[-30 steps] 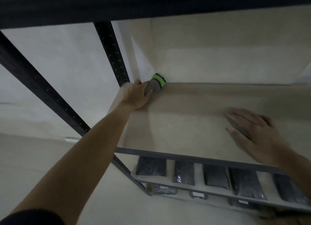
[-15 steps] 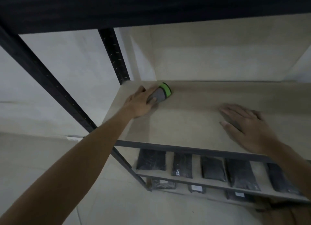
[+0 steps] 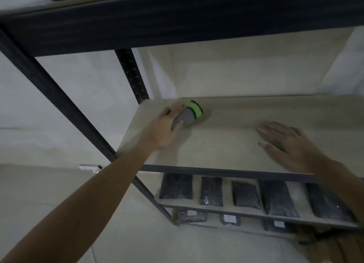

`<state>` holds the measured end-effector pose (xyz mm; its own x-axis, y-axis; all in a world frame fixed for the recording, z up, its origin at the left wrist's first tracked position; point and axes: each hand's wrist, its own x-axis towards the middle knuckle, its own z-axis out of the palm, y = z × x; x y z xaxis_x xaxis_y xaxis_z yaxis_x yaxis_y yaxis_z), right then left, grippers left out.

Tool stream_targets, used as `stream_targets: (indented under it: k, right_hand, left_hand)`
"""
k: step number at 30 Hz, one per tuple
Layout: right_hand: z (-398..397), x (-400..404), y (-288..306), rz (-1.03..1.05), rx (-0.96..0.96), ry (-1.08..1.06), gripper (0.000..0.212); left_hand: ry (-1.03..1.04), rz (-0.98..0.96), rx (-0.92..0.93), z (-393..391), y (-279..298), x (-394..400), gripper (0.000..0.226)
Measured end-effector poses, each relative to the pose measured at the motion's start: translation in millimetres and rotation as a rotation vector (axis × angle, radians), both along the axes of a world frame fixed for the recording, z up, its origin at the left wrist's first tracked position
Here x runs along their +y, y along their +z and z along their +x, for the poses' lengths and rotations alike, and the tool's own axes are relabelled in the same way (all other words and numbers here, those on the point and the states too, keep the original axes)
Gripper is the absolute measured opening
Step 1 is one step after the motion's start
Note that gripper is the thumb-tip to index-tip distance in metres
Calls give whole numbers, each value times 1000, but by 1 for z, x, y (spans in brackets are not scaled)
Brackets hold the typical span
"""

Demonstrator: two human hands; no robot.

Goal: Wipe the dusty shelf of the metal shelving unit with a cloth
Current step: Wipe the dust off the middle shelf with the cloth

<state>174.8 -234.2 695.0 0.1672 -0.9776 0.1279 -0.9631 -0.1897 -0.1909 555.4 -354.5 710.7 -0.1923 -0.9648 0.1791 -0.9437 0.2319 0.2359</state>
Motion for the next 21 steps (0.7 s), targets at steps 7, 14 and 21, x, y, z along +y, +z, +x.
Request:
stream_targets:
  k: [7, 14, 21]
  right_hand:
    - [-20, 15, -8, -73, 15, -73, 64]
    - [-20, 14, -9, -88, -16, -73, 63]
    - [-22, 13, -8, -76, -25, -73, 63]
  left_hand:
    - [-263, 95, -21, -1, -15, 22, 57]
    - [-497, 96, 18, -9, 4, 89, 51]
    - [-223, 109, 8, -25, -7, -7, 59]
